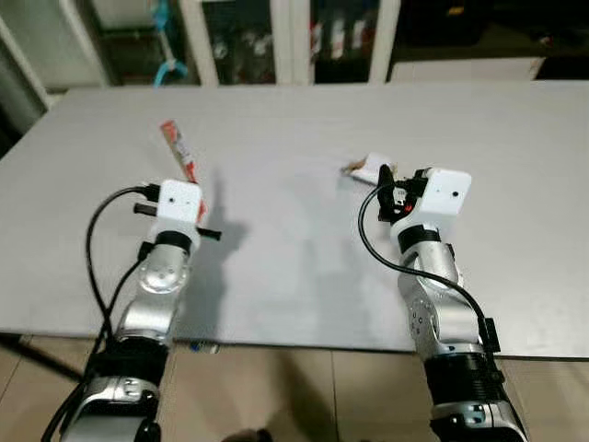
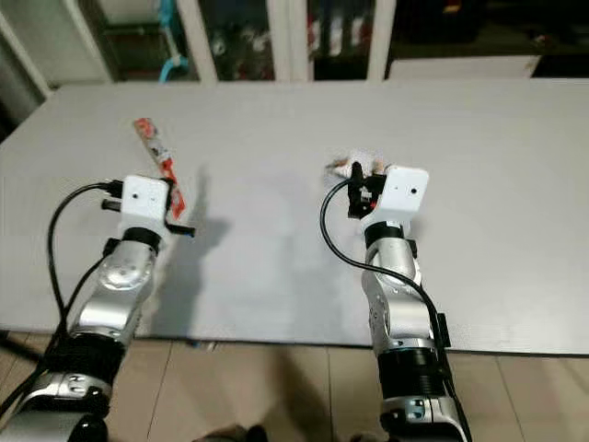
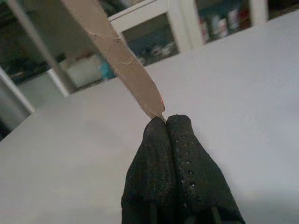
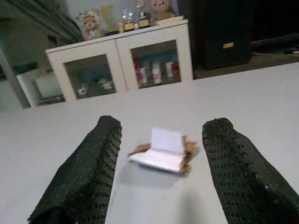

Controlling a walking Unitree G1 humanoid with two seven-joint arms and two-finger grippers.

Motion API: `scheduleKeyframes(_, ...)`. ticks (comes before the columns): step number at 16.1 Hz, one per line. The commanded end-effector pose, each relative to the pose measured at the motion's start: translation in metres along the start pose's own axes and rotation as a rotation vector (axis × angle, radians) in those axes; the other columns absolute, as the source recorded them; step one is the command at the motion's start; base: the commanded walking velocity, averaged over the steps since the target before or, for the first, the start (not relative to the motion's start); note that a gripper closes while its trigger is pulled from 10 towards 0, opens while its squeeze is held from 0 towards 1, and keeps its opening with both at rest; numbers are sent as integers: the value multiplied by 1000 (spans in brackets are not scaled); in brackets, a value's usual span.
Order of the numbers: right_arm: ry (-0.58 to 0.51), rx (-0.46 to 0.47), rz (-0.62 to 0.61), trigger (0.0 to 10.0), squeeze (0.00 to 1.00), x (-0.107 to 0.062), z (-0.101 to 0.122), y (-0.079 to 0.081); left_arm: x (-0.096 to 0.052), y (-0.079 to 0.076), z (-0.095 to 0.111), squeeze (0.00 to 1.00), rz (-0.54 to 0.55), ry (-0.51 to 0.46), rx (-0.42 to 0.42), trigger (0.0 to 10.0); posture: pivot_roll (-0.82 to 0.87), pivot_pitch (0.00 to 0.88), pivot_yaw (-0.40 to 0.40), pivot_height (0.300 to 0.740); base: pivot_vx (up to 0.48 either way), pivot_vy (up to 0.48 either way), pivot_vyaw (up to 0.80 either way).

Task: Picking trash to rubbish bin

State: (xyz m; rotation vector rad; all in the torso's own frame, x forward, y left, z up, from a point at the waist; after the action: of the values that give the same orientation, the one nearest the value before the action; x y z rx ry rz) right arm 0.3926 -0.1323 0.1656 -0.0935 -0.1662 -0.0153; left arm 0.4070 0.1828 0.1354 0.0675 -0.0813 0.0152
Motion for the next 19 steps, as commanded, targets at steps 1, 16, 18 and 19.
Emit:
scheduleKeyframes(1,26,-1,13,10000,0,0,-4,4,3,-4,4,0,-8,-8,-4,10000,4,74,86,740,390,0,0)
scheduleKeyframes(16,28,-7,27,10000,0,-1,-5,8,11,-16,46,0,-34,-131,-49,10000,3,66,90,740,385,0,-92)
scheduleKeyframes(18,30,-7,29,10000,0,-1,-6,8,11,-18,48,0,-36,-138,-54,10000,4,70,87,740,0,0,0)
scheduleKeyframes(19,31,-7,30,10000,0,-1,-6,8,11,-18,48,0,-35,-134,-51,10000,5,71,86,740,0,0,0)
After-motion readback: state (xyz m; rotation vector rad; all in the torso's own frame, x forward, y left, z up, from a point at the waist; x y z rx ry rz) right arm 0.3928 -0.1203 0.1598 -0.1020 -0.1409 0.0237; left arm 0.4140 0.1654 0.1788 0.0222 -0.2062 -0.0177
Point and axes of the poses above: a point about 5 cm out from each wrist's last joint towards the gripper, its own x axis pointing out of the wrist towards the gripper, its own z axis along the axis of the wrist's last joint, y = z × x, the point moved 6 cm from there along x, pointing out of the wrist towards the gripper, and after that the axes turned 14 degrees about -x, right-handed, at the moved point
